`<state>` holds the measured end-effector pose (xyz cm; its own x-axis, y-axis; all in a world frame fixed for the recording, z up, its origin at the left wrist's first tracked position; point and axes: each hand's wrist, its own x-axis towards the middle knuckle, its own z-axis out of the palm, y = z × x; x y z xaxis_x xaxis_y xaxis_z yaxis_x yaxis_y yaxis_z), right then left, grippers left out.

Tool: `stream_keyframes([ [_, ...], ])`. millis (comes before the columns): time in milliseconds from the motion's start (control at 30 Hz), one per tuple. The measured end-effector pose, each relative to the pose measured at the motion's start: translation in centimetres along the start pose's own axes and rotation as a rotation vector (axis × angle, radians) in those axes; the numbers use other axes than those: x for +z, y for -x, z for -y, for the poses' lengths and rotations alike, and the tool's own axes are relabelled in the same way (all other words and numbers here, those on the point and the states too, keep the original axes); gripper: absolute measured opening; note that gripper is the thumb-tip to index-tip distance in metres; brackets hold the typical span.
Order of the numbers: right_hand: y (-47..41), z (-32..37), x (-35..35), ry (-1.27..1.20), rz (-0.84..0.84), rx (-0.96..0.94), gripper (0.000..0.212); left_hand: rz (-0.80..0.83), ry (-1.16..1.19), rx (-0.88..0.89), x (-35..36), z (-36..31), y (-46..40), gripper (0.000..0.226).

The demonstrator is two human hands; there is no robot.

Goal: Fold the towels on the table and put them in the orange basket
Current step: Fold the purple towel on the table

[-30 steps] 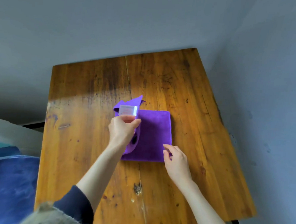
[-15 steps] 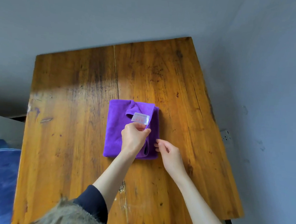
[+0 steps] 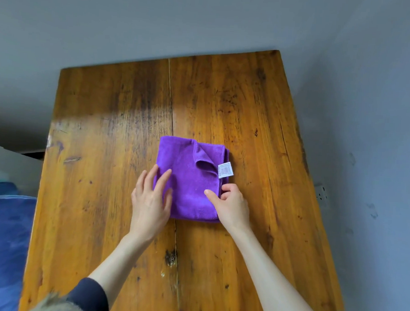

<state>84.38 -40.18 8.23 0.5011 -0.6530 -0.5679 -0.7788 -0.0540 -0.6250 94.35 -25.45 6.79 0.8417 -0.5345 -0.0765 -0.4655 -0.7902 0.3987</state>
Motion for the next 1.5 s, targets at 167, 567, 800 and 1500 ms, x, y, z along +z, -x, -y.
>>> stream_keyframes([
  [167,-0.6,1.3,0.2,0.219,-0.062,-0.036,0.023,0.139,-0.078,0.138,1.5,0.8,0.3,0.06],
  [567,-1.7,0.5,-0.6,-0.229,-0.009,0.118,0.025,0.187,-0.146,0.203,2.0,1.0,1.0,0.063],
  [800,-1.1,2.6,0.1,0.35,-0.599,-0.674,0.018,0.201,-0.126,0.18,2.0,0.7,0.9,0.065],
  [1500,-7.4,0.6,1.6,0.722,-0.247,-0.632,0.063,0.016,-0.308,0.357,2.6,-0.2,-6.6,0.052],
])
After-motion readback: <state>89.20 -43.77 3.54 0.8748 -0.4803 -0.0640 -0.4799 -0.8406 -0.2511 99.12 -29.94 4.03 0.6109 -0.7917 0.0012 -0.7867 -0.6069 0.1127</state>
